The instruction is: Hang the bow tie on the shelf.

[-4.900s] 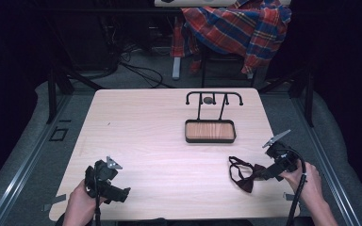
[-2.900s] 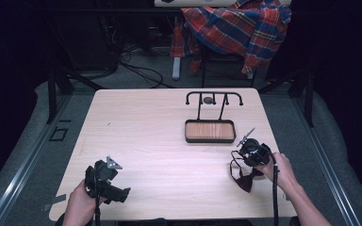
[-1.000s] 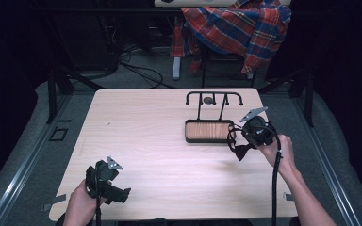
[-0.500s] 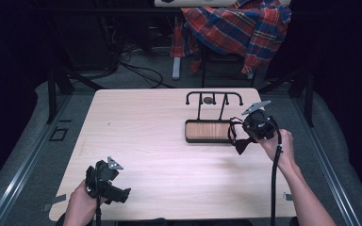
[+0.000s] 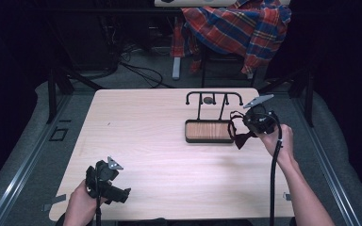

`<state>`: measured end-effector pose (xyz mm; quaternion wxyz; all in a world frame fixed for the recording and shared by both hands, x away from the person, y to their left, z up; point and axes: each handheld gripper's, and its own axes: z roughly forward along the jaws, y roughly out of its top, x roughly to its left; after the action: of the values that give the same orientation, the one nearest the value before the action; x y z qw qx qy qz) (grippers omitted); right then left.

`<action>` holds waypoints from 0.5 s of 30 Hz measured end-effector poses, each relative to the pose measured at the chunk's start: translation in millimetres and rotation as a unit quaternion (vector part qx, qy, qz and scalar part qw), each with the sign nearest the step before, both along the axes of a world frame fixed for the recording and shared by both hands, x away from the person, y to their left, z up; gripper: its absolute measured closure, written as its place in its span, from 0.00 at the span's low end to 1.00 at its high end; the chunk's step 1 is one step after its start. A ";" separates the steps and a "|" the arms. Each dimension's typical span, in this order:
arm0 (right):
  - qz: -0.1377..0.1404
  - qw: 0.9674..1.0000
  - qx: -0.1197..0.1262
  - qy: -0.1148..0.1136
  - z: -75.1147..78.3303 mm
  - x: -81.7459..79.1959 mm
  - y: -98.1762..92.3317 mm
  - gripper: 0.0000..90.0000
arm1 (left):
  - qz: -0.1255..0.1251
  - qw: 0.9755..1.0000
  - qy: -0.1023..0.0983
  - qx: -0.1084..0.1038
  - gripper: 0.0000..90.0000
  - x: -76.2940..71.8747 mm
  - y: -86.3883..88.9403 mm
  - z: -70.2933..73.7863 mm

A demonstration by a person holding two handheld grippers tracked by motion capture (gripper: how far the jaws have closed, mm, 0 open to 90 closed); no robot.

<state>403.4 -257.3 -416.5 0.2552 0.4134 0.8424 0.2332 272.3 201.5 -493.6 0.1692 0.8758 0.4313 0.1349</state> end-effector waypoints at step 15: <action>-0.014 1.000 0.012 -0.010 7.4 8.3 -4.2 0.99 | 0.000 1.000 0.000 0.000 0.02 0.1 0.0 0.0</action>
<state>411.7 -261.5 -409.2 0.2621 0.4254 0.8312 0.2440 272.4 201.5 -493.6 0.1690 0.8758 0.4315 0.1349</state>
